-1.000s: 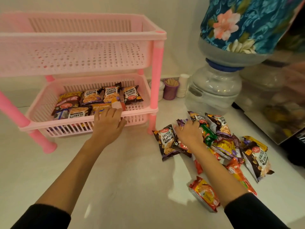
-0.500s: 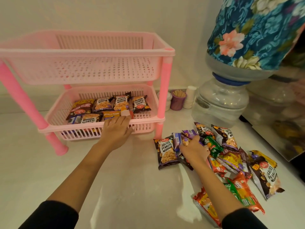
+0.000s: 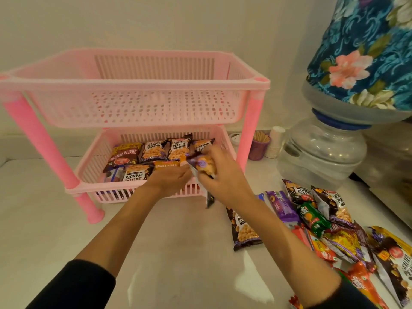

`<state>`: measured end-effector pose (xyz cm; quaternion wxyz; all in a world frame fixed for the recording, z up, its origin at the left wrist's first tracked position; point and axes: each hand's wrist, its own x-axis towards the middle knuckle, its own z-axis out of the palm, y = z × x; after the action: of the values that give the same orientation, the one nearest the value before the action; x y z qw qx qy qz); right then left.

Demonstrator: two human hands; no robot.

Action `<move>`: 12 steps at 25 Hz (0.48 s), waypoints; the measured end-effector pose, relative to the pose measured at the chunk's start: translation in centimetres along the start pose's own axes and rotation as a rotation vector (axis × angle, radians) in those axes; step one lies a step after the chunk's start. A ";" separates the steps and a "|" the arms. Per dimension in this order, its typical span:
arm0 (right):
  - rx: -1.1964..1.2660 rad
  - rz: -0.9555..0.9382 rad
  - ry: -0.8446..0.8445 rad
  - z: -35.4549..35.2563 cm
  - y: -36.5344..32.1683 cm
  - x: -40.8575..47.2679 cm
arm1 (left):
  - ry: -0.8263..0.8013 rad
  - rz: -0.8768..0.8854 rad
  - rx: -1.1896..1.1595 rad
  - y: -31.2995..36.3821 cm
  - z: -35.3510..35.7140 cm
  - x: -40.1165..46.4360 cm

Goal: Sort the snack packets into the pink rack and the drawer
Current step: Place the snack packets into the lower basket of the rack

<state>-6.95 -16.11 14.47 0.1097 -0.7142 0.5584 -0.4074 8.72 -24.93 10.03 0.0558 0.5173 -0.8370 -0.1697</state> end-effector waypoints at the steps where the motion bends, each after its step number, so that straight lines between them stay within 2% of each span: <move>1: -0.049 0.005 0.000 0.9 0.0 2.0 | 0.020 0.027 0.024 -0.2 0.2 0.1; 3: -0.195 0.097 -0.026 2.5 0.8 5.8 | 0.038 0.041 0.048 -0.5 0.4 0.3; 6: -0.400 0.329 -0.160 4.1 3.5 9.9 | 0.018 0.034 0.040 -0.9 0.7 0.7; 8: -0.479 0.451 -0.239 5.2 5.4 10.8 | 0.037 0.067 0.032 -1.1 1.0 0.7; 12: -0.604 0.576 -0.391 7.3 8.2 10.1 | 0.071 0.106 0.037 -1.5 1.4 1.0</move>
<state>-7.14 -30.09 9.42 0.1086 -0.5931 0.7969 -0.0369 9.15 -26.12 8.17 0.0850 0.4791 -0.8635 -0.1325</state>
